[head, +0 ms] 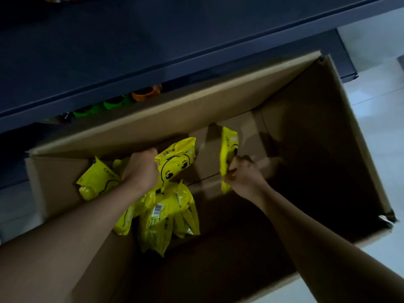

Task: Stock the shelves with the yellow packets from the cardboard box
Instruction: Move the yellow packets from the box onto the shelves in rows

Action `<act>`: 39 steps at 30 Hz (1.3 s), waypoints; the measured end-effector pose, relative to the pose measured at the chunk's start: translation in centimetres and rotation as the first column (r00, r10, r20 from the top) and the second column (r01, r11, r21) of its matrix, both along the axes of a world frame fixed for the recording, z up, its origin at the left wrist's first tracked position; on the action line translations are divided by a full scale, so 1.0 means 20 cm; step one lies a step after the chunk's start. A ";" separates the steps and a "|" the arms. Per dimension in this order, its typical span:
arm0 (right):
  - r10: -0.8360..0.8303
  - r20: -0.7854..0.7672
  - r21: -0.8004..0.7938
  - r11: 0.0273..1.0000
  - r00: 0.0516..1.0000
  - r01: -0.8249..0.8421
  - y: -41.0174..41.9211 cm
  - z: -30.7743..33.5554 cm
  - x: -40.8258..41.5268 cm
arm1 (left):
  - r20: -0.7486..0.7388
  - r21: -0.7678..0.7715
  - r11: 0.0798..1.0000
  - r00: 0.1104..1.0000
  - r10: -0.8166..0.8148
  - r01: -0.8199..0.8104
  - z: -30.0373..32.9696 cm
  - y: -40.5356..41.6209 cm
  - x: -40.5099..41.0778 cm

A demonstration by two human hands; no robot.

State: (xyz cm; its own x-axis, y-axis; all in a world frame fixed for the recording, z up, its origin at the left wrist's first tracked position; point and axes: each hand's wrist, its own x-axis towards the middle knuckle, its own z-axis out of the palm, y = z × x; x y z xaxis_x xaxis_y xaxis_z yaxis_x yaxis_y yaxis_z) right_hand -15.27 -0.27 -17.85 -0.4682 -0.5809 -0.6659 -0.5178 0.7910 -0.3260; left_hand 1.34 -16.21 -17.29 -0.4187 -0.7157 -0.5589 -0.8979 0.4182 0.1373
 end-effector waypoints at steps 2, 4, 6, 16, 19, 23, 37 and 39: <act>-0.048 0.060 -0.010 0.999 0.997 0.049 0.03 -0.04 0.01 | -0.035 0.031 0.999 0.999 0.019 -0.018 -0.01 0.00 0.02; -0.104 0.048 -0.018 0.994 0.993 0.105 0.06 -0.05 -0.02 | -0.056 0.049 0.998 0.998 0.042 -0.040 -0.02 0.01 0.03; -0.152 0.013 0.003 0.988 0.988 0.152 0.08 -0.05 -0.07 | -0.083 0.063 0.996 0.994 0.065 -0.060 -0.03 0.01 0.04; -0.011 -0.091 -0.185 0.983 0.996 -0.006 -0.20 -0.20 -0.11 | -0.181 0.132 0.981 0.970 0.164 -0.141 -0.06 0.00 0.08; 0.051 -0.161 -0.180 0.980 0.986 -0.080 -0.30 -0.27 -0.09 | -0.200 0.158 0.975 0.962 0.184 -0.154 -0.07 -0.01 0.07; 0.158 -0.302 -0.007 0.986 0.940 -0.167 -0.30 -0.34 -0.10 | -0.203 0.138 0.978 0.962 0.181 -0.155 -0.07 -0.02 0.05; 0.242 -0.291 0.070 0.970 0.926 -0.231 0.00 -0.27 -0.11 | -0.216 0.145 0.982 0.964 0.153 -0.123 -0.10 0.01 0.02; 0.334 -0.291 0.143 0.942 0.896 -0.304 -0.04 -0.29 -0.07 | -0.208 0.134 0.984 0.967 0.147 -0.121 -0.11 0.01 0.03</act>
State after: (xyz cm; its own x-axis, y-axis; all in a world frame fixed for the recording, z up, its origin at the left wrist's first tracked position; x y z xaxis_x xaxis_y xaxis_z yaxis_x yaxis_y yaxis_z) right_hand -16.69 -1.00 -23.70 -0.4574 -0.6773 -0.5762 -0.8099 0.5849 -0.0446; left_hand 1.88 -16.00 -19.40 -0.4438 -0.7071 -0.5504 -0.8880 0.2645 0.3762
